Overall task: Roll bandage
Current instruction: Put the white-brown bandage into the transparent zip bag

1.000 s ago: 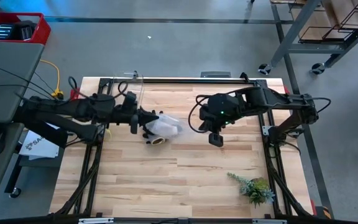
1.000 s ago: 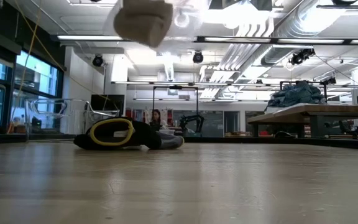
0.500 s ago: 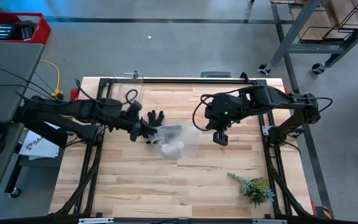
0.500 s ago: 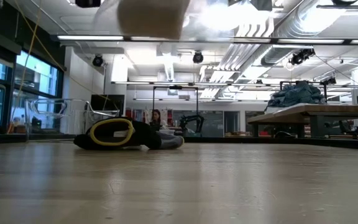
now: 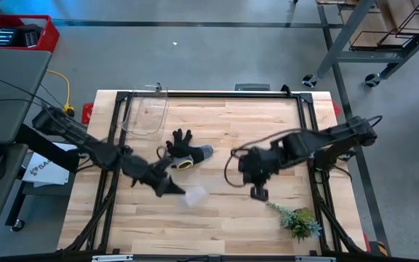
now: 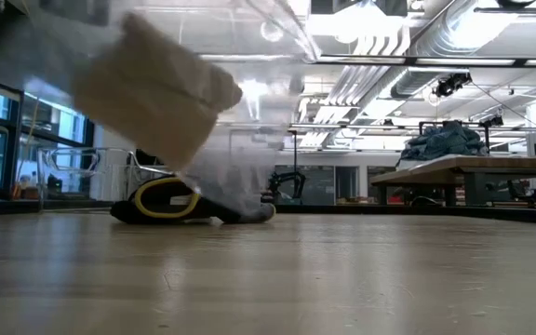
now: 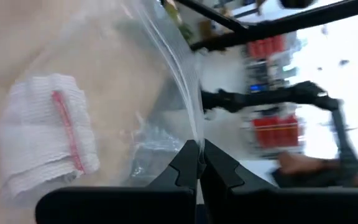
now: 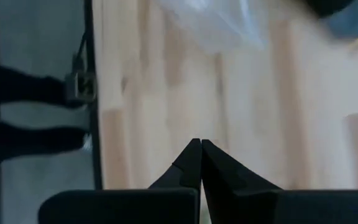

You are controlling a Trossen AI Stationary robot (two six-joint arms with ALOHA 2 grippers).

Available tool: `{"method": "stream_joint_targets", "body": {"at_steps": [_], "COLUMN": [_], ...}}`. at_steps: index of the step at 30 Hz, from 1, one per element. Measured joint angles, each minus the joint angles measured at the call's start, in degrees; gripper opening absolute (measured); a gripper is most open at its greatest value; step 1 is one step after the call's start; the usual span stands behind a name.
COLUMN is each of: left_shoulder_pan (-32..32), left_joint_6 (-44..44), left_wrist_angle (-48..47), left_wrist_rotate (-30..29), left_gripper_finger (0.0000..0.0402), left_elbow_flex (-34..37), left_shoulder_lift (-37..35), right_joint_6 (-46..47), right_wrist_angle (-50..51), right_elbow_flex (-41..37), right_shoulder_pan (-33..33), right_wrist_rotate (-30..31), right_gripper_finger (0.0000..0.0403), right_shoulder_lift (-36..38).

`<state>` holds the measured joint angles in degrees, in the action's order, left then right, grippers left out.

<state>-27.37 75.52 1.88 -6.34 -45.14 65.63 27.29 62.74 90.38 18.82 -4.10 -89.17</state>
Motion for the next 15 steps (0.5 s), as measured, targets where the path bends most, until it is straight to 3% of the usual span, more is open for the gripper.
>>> {"method": "stream_joint_targets", "body": {"at_steps": [3, 6, 9, 12, 15], "left_shoulder_pan": [-3.5, -3.4, -0.2, 4.3, 8.7], "left_joint_6": [6.8, 8.9, 8.3, 3.7, -1.1], "left_wrist_angle": [9.3, 11.0, 6.7, 0.5, -4.9], "left_wrist_rotate": [-1.5, -1.5, 1.2, 6.2, 7.4], "left_gripper_finger": [0.0000, 0.0000, 0.0000, 0.0000, 0.0000], "left_elbow_flex": [2.2, 2.2, 2.2, 2.2, 2.2], "left_shoulder_lift": [2.7, 4.1, 5.2, 7.0, 9.5], "right_joint_6": [3.1, 5.1, 6.4, 8.2, 10.2], "right_wrist_angle": [-0.9, -2.7, -4.7, -5.6, -11.0], "right_elbow_flex": [-3.9, -7.2, -11.6, -17.5, -23.9], "right_shoulder_pan": [2.9, 4.1, 2.1, -0.6, -2.2], "right_wrist_rotate": [-2.2, -3.2, -3.1, -2.9, -2.9], "right_gripper_finger": [0.0000, 0.0000, 0.0000, 0.0000, 0.0000], "right_shoulder_lift": [0.9, 3.9, 7.0, 9.6, 11.6]}}
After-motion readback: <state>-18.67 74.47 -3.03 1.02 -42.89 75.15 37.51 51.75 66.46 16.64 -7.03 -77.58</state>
